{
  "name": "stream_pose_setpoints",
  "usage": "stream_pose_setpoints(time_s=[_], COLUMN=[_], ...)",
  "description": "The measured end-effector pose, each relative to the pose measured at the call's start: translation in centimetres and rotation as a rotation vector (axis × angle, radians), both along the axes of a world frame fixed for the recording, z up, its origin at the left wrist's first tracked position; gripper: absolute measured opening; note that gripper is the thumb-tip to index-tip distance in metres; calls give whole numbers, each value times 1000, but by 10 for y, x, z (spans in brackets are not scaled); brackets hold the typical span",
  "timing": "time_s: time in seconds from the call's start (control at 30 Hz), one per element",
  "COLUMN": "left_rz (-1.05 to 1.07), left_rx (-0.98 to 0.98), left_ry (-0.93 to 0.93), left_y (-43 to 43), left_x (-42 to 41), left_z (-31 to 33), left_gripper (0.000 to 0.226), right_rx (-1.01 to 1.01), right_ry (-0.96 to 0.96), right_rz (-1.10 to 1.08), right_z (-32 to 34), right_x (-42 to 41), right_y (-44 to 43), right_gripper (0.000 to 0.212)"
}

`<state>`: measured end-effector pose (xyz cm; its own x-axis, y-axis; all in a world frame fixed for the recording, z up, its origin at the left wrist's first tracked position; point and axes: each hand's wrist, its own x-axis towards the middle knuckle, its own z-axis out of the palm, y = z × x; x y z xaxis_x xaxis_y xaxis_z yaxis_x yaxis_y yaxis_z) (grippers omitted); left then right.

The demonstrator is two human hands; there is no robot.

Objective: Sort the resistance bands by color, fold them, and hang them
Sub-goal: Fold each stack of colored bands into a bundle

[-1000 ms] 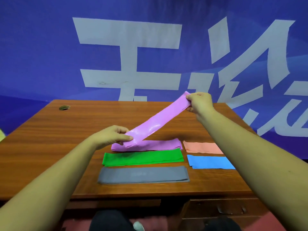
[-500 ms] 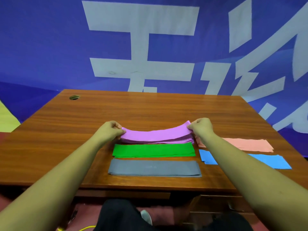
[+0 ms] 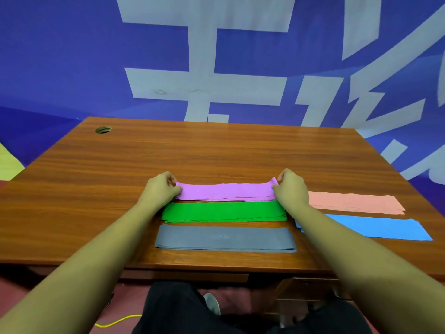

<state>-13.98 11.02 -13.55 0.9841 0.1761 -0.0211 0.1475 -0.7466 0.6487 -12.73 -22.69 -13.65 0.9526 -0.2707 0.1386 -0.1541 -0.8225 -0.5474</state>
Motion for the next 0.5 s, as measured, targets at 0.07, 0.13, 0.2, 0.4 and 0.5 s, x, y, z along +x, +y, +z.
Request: stream_pose_setpoints(time_s=[0.07,0.13,0.2,0.4,0.5], left_rz=[11,24,36,2,-26], left_rx=[7,9,13,78,118], left_ry=[6,18,24,26,26], left_y=[-1,-2,-2,-1,-2], left_x=[2,4,5,6,5], left_z=[-1,-2,-3,0,2], left_gripper=[13,14,16,13,10], right_rx=[-7,25,20,-56,-157], right_ry=[-32,-24,25,65,5], right_rz=[4,-16,-29,-24,13], right_z=[1,3,2,-8,-10], right_x=[0,1,1,-2,-4], right_y=[1,2,1,-3,2], right_gripper=[13,13,14,16,15])
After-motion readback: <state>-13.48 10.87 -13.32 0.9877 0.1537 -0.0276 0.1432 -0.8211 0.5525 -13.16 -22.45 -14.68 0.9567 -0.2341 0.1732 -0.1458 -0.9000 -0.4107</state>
